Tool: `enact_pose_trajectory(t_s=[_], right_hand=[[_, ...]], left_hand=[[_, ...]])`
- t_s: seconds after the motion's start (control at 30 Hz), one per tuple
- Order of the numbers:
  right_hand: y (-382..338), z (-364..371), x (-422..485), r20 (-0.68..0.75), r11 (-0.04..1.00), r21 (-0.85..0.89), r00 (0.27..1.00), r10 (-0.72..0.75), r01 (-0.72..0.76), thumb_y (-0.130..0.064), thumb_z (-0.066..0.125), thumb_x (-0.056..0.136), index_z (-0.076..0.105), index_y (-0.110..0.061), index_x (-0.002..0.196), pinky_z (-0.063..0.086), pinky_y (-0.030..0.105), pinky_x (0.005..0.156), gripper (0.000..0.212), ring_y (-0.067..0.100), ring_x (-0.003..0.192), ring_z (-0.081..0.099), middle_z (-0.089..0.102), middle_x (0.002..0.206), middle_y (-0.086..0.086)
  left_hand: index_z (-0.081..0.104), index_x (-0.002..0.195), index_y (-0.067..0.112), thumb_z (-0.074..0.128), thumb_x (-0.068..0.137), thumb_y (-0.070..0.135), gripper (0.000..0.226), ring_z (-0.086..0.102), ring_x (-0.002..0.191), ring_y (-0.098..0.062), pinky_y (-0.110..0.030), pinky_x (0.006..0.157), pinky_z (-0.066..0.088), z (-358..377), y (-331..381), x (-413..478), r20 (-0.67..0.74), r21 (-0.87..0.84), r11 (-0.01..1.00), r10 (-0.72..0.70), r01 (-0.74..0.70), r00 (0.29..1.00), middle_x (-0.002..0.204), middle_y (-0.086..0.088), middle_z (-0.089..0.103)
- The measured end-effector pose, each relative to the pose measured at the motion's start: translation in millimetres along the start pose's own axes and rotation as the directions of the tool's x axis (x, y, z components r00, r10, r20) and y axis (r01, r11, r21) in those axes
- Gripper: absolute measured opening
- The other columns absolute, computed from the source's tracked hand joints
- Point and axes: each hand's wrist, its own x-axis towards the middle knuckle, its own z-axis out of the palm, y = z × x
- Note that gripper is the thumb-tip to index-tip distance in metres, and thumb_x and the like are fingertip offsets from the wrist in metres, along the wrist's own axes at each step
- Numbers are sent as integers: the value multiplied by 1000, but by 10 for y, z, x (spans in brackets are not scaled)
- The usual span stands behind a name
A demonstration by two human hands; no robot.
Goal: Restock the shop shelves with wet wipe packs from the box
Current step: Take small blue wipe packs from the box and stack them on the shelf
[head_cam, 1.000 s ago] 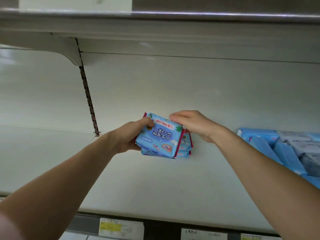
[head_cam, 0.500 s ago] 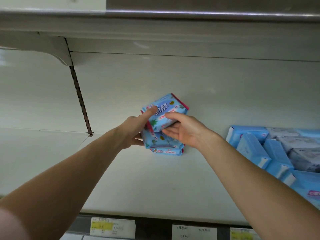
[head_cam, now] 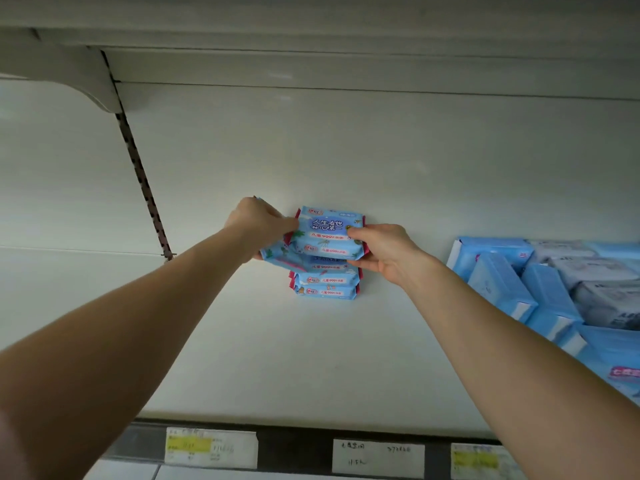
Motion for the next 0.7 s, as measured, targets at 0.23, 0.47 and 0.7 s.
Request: enact_pose_trajectory(t_s=[0.23,0.47,0.7], right_hand=[[172,52,161,-56,996,-90,998,15,-20,-5,67,86,58,-11,83,54,27,53,11,16,65,61,63,84,8],[308,77,289,-142,988,-153,990,-7,-15,-12,69,84,61,-7,93,55,31,62,13,21,73,66,69,93,12],[158,-13,108,-245,866,-477,923,-299,154,-18,62,85,65,-15,92,49,31,82,8,18,85,60,63,93,1]], left_hand=[[65,87,18,51,87,16,14,51,79,-25,-30,67,42,-111,-145,62,-188,200,974,146,-108,971,85,-4,56],[62,98,16,52,91,12,13,61,67,-18,-25,56,48,-196,-188,-10,-131,-357,933,-2,-45,991,82,-3,62],[57,116,18,47,96,15,22,62,64,-13,-24,50,51,-20,-158,-172,212,-501,855,-30,135,977,86,-3,64]])
